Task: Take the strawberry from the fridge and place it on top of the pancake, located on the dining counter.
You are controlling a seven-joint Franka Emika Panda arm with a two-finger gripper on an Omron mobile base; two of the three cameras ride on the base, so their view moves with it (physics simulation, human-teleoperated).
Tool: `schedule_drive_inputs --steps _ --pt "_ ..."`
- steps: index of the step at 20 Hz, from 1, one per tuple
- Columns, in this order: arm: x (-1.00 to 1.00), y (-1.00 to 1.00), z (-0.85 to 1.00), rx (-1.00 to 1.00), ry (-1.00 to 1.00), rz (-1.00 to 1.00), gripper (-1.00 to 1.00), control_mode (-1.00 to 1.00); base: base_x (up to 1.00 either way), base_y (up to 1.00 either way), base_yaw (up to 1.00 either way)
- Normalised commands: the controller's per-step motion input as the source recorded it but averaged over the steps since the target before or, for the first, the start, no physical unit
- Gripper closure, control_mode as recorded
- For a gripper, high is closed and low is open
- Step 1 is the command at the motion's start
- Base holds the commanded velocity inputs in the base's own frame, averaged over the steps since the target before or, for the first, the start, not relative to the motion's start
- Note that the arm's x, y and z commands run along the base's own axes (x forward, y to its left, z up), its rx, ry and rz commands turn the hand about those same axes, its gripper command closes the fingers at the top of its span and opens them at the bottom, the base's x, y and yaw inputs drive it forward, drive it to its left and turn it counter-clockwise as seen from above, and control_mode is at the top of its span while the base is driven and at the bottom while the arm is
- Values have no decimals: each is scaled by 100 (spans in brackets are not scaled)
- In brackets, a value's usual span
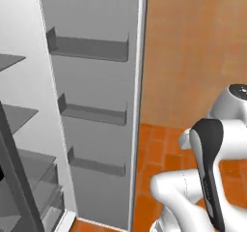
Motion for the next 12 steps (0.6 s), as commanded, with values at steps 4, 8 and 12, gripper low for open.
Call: schedule_drive_inputs --steps 4,8,12 --pt "0 0 0 0 0 0 100 100 0 -63 -83" --pt "0 0 0 0 0 0 100 100 11 -74 -77" --pt "0 0 0 0 0 0 100 100 74 -4 -34"
